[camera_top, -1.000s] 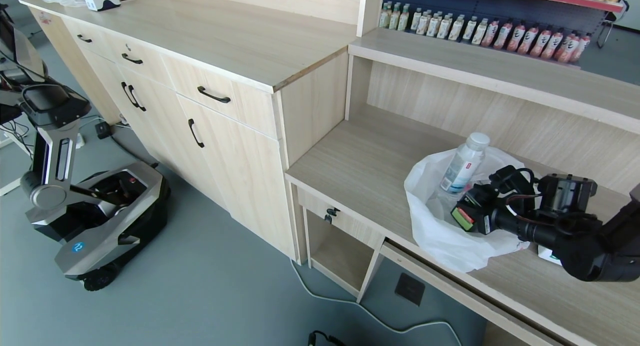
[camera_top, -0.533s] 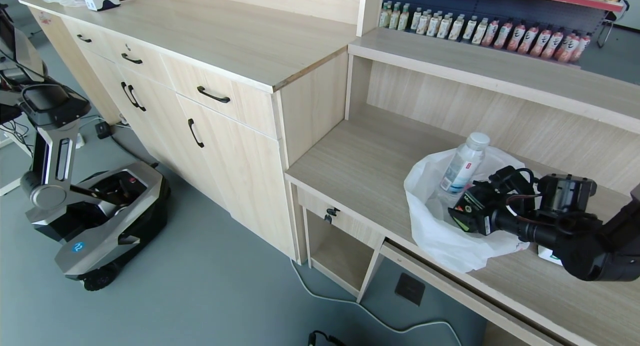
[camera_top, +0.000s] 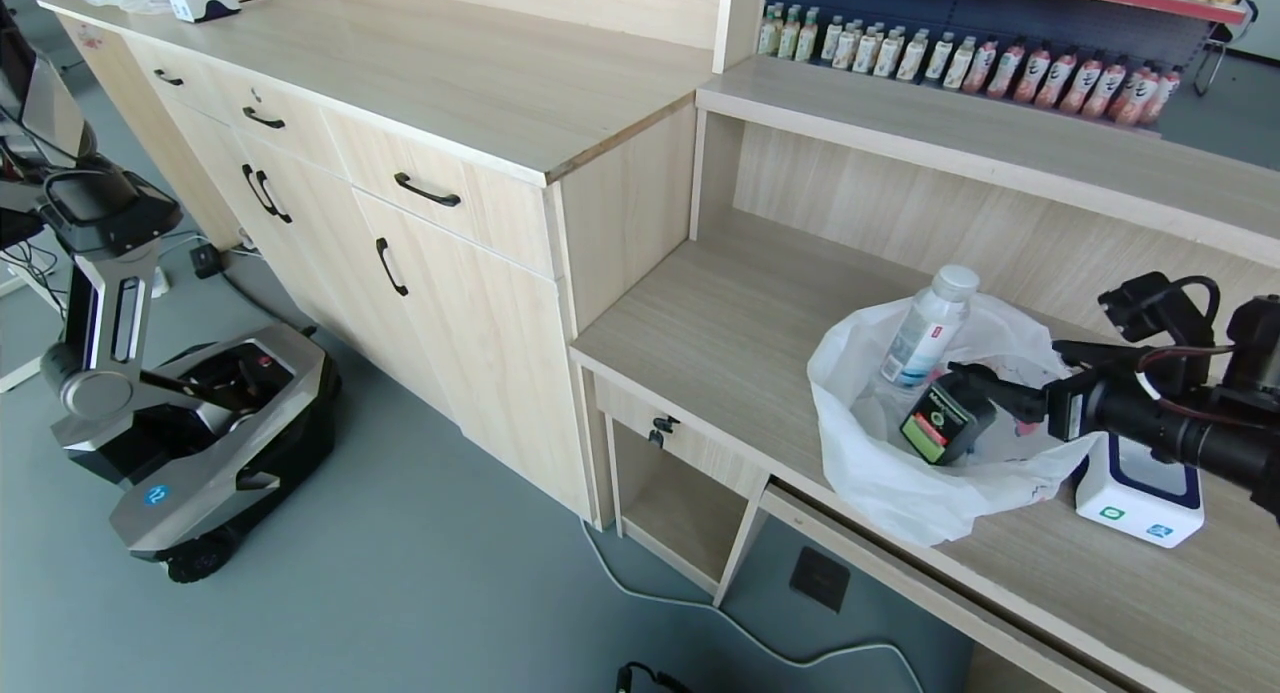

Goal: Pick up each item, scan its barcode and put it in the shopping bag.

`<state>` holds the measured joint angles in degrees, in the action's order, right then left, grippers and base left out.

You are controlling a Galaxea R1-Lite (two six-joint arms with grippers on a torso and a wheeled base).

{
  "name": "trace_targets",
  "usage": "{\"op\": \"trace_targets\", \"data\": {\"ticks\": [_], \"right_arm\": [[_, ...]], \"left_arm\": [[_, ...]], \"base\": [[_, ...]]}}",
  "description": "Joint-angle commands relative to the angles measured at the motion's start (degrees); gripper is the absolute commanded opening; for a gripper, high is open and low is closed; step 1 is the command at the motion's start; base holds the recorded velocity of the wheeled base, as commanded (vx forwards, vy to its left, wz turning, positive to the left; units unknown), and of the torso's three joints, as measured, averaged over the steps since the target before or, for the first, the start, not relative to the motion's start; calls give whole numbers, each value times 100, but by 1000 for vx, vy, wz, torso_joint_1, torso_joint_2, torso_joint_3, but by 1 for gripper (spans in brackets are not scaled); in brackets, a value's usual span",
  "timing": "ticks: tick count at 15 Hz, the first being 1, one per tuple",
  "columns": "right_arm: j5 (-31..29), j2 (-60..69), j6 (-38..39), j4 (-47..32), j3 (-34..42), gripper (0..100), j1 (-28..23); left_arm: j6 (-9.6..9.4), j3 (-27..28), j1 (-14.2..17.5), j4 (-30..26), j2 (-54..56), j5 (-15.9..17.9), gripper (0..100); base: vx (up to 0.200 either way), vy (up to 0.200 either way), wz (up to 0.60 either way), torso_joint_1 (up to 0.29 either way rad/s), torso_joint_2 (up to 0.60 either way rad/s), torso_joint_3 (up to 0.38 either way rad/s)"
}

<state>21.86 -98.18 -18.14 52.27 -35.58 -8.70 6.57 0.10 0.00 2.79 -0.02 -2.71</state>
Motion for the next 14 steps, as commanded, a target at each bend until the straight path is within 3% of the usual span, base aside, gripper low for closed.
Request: {"op": "trace_targets", "data": {"ticks": [1, 5, 8, 10, 12, 14], "right_arm": [[-32, 1363, -49, -428, 359, 100, -334], [-191, 2216, -550, -1334, 368, 100, -826], [-1263, 2515, -67, -1378, 386, 100, -835], [-1553, 2831, 91, -1518, 412, 100, -984], [-1676, 3376, 109, -2046, 438, 100, -1054], [-2291, 3965, 153, -2845, 491, 100, -993]], "left_arm": [[2, -1, 0, 2, 2, -2, 100], [2, -1, 0, 2, 2, -2, 100], [2, -1, 0, 2, 2, -2, 100], [2, -1, 0, 2, 2, -2, 100], [2, -1, 0, 2, 2, -2, 100], [2, -1, 0, 2, 2, -2, 100]], "base": [[0, 0, 0, 0, 0, 0], [0, 0, -600, -2, 2, 4], [0, 0, -600, 4, -1, 1], [0, 0, -600, -2, 2, 5], [0, 0, -600, 5, 0, 5], [0, 0, -600, -7, 0, 2]]}}
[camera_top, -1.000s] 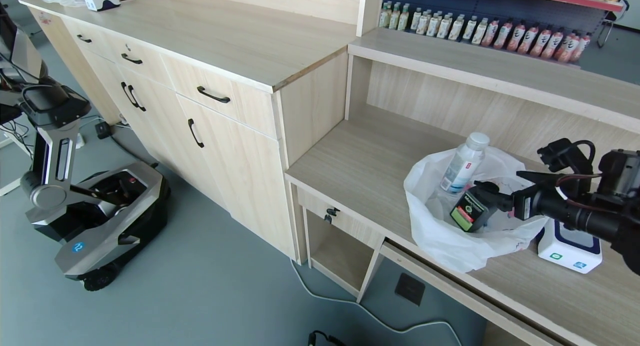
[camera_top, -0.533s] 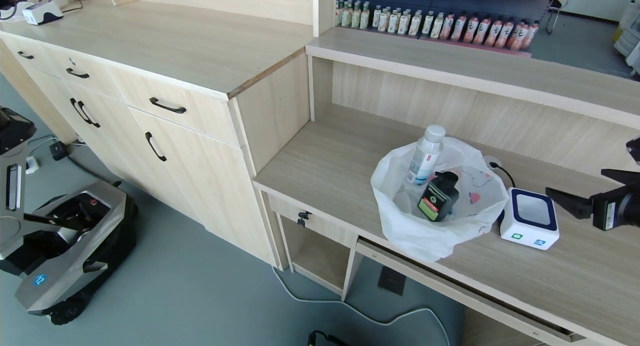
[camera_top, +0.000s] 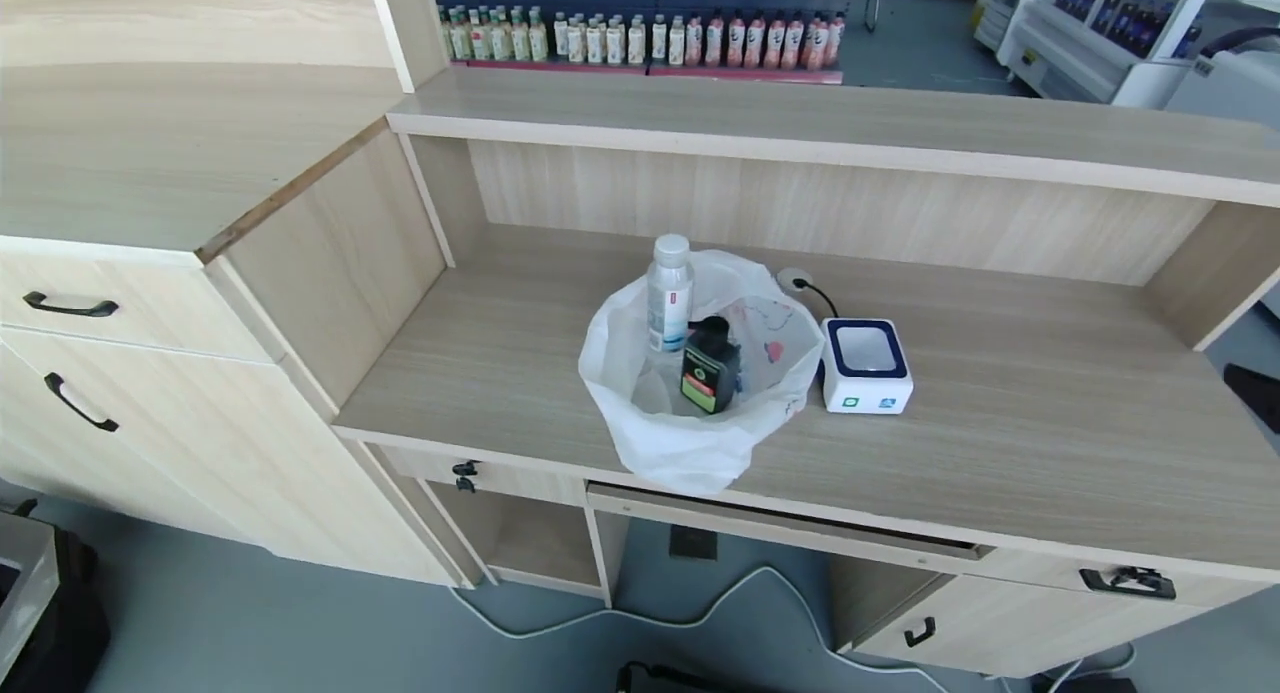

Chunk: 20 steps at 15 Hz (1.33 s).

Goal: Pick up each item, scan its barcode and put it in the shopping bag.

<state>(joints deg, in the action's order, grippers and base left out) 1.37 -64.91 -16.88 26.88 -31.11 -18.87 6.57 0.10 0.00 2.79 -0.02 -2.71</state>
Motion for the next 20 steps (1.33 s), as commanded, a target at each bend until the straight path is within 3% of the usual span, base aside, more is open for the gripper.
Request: {"op": "trace_targets", "data": {"ticks": [1, 5, 7, 10, 14, 20], "right_arm": [[-435, 902, 89, -579, 123, 100, 85], [-708, 2044, 177, -992, 852, 100, 402], [-655, 2325, 335, -965, 1195, 100, 481], [-638, 3108, 1073, -939, 2144, 100, 885], [-638, 4259, 1434, -939, 3023, 100, 1509], [-611, 6026, 1407, -2275, 3111, 100, 1562]], "left_arm": [[2, -1, 0, 2, 2, -2, 100], [2, -1, 0, 2, 2, -2, 100], [2, -1, 0, 2, 2, -2, 100], [2, -1, 0, 2, 2, -2, 100], [2, -1, 0, 2, 2, -2, 100], [2, -1, 0, 2, 2, -2, 100]], "base": [[0, 0, -600, -2, 2, 2], [0, 0, -600, 0, 4, 1], [0, 0, 0, 0, 0, 0], [0, 0, 0, 0, 0, 0], [0, 0, 0, 0, 0, 0], [0, 0, 0, 0, 0, 0]]}}
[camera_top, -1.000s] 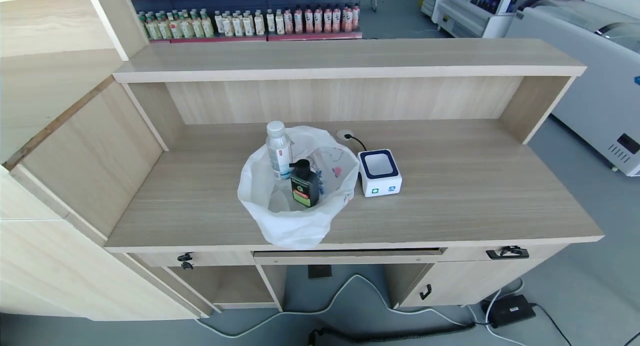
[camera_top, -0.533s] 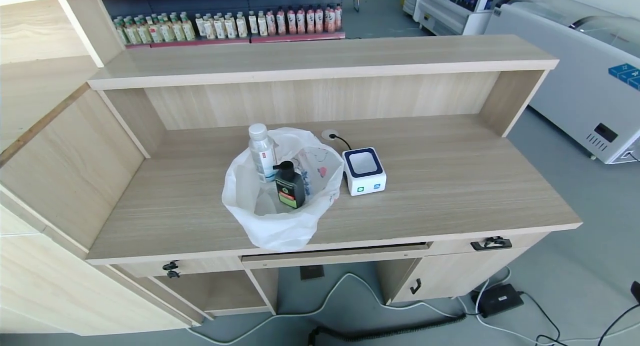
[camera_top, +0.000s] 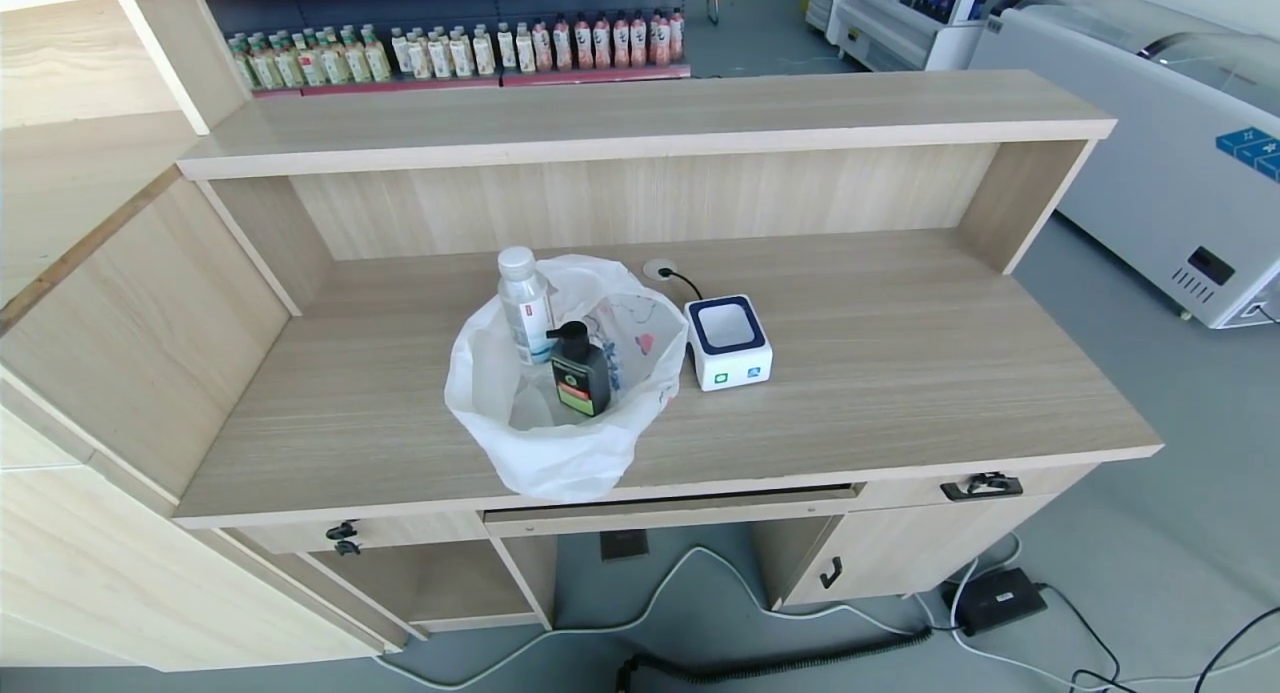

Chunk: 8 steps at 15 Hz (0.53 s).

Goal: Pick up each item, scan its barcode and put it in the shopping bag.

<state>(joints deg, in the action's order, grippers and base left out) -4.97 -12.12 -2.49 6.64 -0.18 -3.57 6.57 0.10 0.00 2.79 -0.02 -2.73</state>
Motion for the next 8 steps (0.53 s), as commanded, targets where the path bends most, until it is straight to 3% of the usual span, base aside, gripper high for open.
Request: {"op": "trace_targets", "data": {"ticks": [1, 8], "right_arm": [[23, 755, -41, -278, 18, 100, 76], [146, 1212, 372, -550, 18, 100, 348]], "left_arm": [[2, -1, 0, 2, 2, -8, 100], [2, -1, 0, 2, 2, -8, 100]], "base": [[0, 0, 0, 0, 0, 0], [0, 0, 0, 0, 0, 0]]}}
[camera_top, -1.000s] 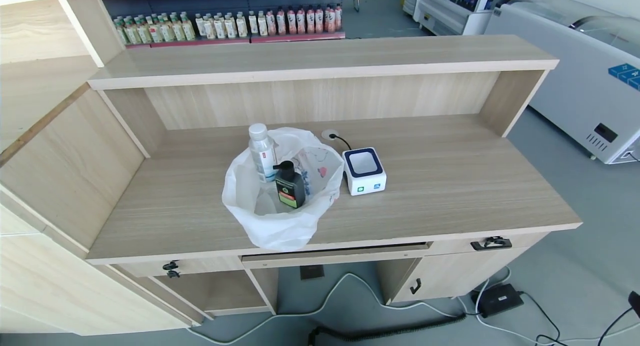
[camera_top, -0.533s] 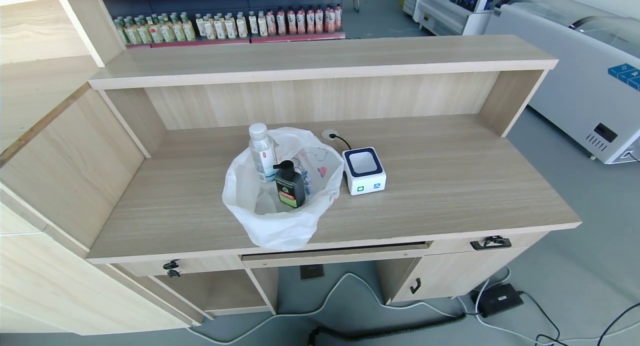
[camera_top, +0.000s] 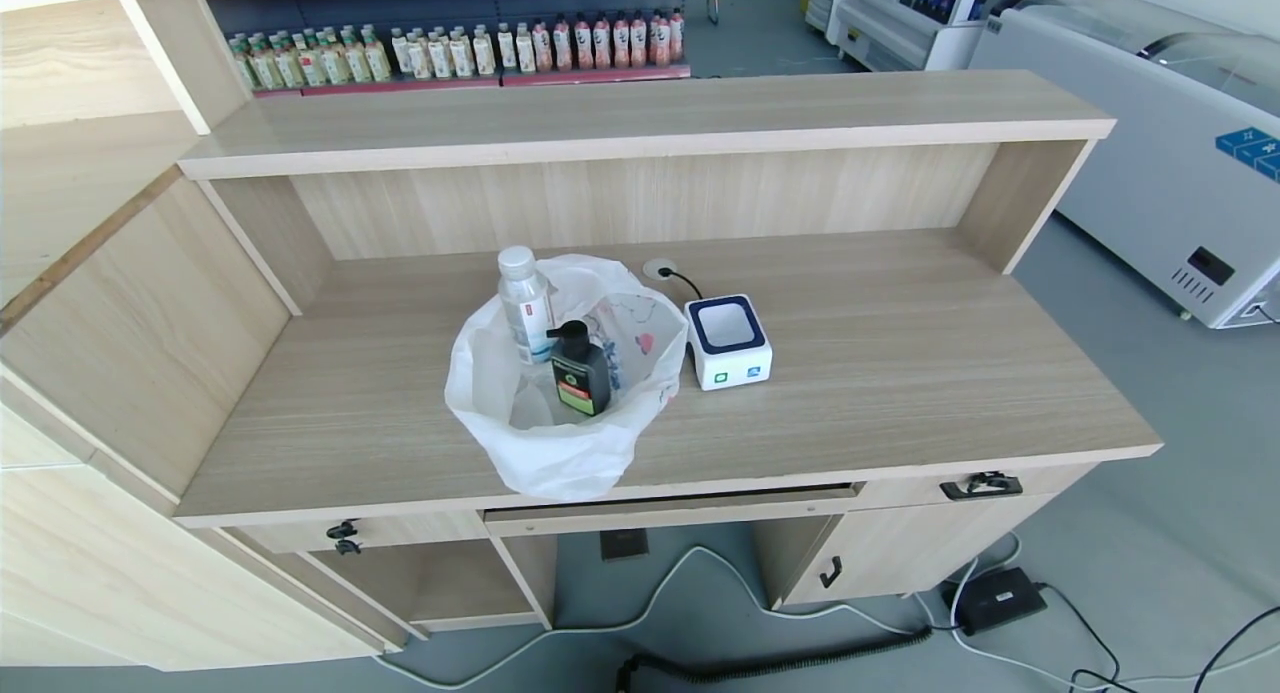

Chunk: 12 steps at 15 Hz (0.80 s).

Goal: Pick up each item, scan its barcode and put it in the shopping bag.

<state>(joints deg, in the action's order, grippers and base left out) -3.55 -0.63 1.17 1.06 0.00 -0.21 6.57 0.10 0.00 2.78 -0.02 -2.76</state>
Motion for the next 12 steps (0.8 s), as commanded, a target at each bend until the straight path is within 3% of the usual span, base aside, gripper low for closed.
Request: {"op": "trace_targets", "data": {"ticks": [1, 3, 12], "right_arm": [[12, 63, 15, -36, 0, 100, 12], [-50, 63, 384, -255, -26, 100, 12], [-67, 63, 358, -264, -35, 100, 12]], "left_arm": [[2, -1, 0, 3, 2, -6, 100], [2, -1, 0, 3, 2, -6, 100], [2, -1, 0, 3, 2, 3, 100]], "base": [[0, 0, 0, 0, 0, 0], [0, 0, 0, 0, 0, 0], [0, 0, 0, 0, 0, 0]]}}
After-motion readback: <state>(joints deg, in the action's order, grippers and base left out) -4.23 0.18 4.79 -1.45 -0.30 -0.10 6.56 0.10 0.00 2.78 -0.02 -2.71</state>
